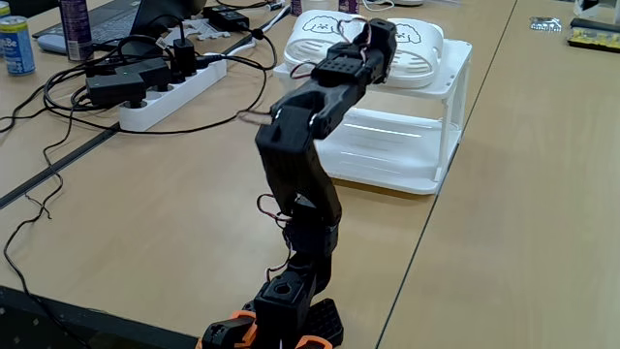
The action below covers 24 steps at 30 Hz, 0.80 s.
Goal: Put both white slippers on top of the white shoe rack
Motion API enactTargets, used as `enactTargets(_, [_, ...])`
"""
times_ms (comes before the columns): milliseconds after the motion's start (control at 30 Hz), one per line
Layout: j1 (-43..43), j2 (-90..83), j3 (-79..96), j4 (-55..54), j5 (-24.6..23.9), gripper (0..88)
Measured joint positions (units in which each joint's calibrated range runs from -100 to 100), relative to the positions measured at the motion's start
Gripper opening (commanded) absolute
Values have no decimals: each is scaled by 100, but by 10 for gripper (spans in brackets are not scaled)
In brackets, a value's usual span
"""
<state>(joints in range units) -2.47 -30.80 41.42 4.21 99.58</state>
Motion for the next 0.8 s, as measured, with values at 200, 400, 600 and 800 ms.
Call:
enactTargets(200, [217,-1254,1366,-249,0,8])
enactTargets(400, [345,-2161,2624,-1605,0,8])
enactTargets(600, [345,-2771,4223,-3588,0,8])
enactTargets(800, [390,-3060,5651,-5185,0,8])
